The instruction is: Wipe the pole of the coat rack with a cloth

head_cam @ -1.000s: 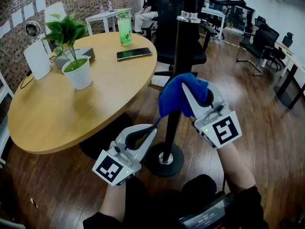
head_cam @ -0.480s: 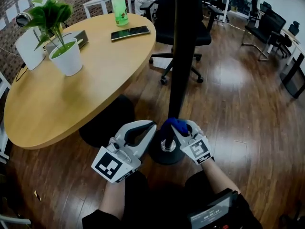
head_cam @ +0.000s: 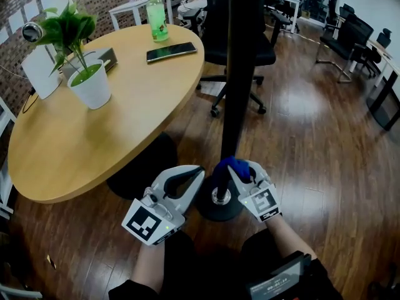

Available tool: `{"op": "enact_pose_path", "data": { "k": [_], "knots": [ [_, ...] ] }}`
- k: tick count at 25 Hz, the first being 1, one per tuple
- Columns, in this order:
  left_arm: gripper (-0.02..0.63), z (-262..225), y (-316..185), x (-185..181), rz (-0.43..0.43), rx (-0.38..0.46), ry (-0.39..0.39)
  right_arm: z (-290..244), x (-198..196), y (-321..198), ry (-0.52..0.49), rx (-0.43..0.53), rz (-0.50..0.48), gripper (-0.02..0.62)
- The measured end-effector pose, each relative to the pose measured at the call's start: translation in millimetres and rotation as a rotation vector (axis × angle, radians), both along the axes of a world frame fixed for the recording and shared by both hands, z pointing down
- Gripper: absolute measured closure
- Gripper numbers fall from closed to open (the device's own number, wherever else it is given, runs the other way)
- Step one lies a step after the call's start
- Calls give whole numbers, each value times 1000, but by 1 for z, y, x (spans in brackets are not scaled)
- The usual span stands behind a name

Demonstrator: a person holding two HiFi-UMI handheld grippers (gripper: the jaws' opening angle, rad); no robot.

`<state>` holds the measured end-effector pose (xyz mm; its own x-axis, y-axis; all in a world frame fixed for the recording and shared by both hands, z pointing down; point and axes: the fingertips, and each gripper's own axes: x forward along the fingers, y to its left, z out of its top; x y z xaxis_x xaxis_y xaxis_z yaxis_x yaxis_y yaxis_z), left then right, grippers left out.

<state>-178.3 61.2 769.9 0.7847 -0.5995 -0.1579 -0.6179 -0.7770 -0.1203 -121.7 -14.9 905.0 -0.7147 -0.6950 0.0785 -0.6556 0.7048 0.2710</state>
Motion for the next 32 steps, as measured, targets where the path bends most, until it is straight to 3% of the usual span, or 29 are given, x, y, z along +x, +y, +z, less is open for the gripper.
{"op": "enact_pose_path", "data": {
  "k": [4,13,18,22,28,30,32],
  "knots": [
    [612,-23,0,-1,6,-104,-68,-96,6,0,-62,64,19,574],
    [612,-218,26,8,40,-162,-68,-339,7,-3,-162,78,66,574],
    [612,-351,50,15,62,-135,9,-457,21,3,-182,76,102,574],
    [612,-427,64,19,83,-98,14,-552,30,41,-269,113,90,574],
    [612,-505,90,32,120,2,34,-659,34,134,-455,146,-6,574],
    [612,-518,100,33,137,44,26,-676,32,159,-456,173,-19,574],
    [612,-524,107,33,151,60,19,-680,29,175,-390,214,-14,574]
  ]
}}
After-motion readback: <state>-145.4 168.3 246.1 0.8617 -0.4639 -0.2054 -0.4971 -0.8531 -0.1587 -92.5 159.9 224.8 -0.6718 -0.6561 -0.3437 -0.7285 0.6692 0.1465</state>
